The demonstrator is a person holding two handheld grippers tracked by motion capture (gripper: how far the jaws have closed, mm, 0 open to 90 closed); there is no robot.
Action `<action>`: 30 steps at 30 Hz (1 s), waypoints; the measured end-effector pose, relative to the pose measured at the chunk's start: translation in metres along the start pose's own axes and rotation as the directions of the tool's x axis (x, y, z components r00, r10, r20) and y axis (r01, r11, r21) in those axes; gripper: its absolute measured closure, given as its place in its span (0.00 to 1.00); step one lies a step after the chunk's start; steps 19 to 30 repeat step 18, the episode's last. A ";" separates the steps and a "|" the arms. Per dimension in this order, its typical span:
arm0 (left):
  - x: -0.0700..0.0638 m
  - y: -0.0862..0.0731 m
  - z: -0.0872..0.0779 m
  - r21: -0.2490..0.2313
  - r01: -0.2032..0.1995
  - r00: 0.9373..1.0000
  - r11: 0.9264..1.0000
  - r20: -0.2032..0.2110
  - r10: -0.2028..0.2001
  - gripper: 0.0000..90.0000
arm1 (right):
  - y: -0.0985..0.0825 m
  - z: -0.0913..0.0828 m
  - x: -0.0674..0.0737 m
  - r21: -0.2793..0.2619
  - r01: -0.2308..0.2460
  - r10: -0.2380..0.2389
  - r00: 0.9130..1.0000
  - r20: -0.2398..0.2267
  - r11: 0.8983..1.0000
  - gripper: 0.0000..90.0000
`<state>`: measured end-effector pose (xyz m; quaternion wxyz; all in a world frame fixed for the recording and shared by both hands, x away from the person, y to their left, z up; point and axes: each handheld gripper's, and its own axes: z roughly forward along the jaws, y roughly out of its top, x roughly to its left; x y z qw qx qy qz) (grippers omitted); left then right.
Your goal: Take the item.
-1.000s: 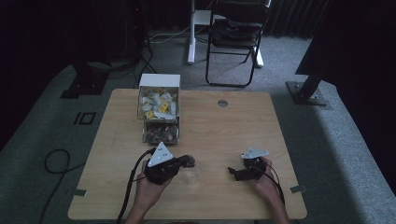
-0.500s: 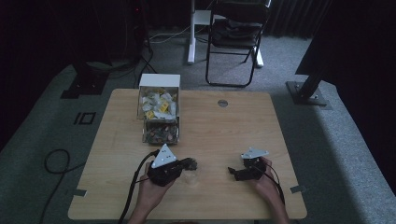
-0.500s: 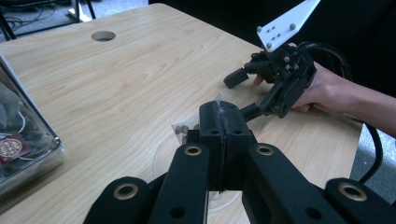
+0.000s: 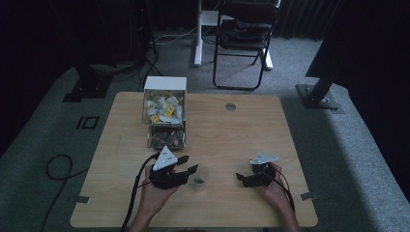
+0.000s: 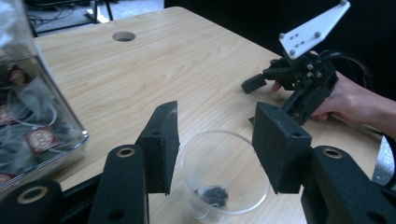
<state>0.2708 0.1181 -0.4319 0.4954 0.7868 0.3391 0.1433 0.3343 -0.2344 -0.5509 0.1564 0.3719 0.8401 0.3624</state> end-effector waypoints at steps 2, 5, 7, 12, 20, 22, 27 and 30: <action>0.003 -0.001 -0.001 -0.003 0.007 1.000 1.000 -0.010 -0.007 0.56 | 0.000 0.000 0.000 0.000 0.000 0.000 1.000 0.000 1.000 0.13; 0.008 -0.002 -0.003 -0.009 0.019 0.999 1.000 -0.031 -0.020 0.53 | 0.000 0.000 0.000 0.000 0.001 -0.001 1.000 0.000 1.000 0.13; 0.009 -0.003 -0.003 -0.007 0.023 0.999 1.000 -0.037 -0.023 0.51 | 0.000 0.000 0.000 0.000 0.001 -0.001 1.000 0.000 1.000 0.13; 0.020 -0.007 -0.006 -0.003 0.044 0.996 0.999 -0.073 -0.045 0.49 | 0.000 0.000 0.000 0.000 0.000 0.000 1.000 0.000 1.000 0.13; 0.031 -0.014 -0.010 -0.005 0.058 0.989 0.998 -0.133 -0.058 0.48 | 0.000 0.000 0.000 0.000 0.000 0.000 1.000 0.000 1.000 0.13; 0.031 -0.014 -0.010 -0.005 0.058 0.989 0.998 -0.133 -0.058 0.48 | 0.000 0.000 0.000 0.000 0.000 0.000 1.000 0.000 1.000 0.13; 0.031 -0.014 -0.010 -0.005 0.058 0.989 0.998 -0.133 -0.058 0.48 | 0.000 0.000 0.000 0.000 0.000 0.000 1.000 0.000 1.000 0.13; 0.031 -0.014 -0.010 -0.005 0.058 0.989 0.998 -0.133 -0.058 0.48 | 0.000 0.000 0.000 0.000 0.000 0.000 1.000 0.000 1.000 0.13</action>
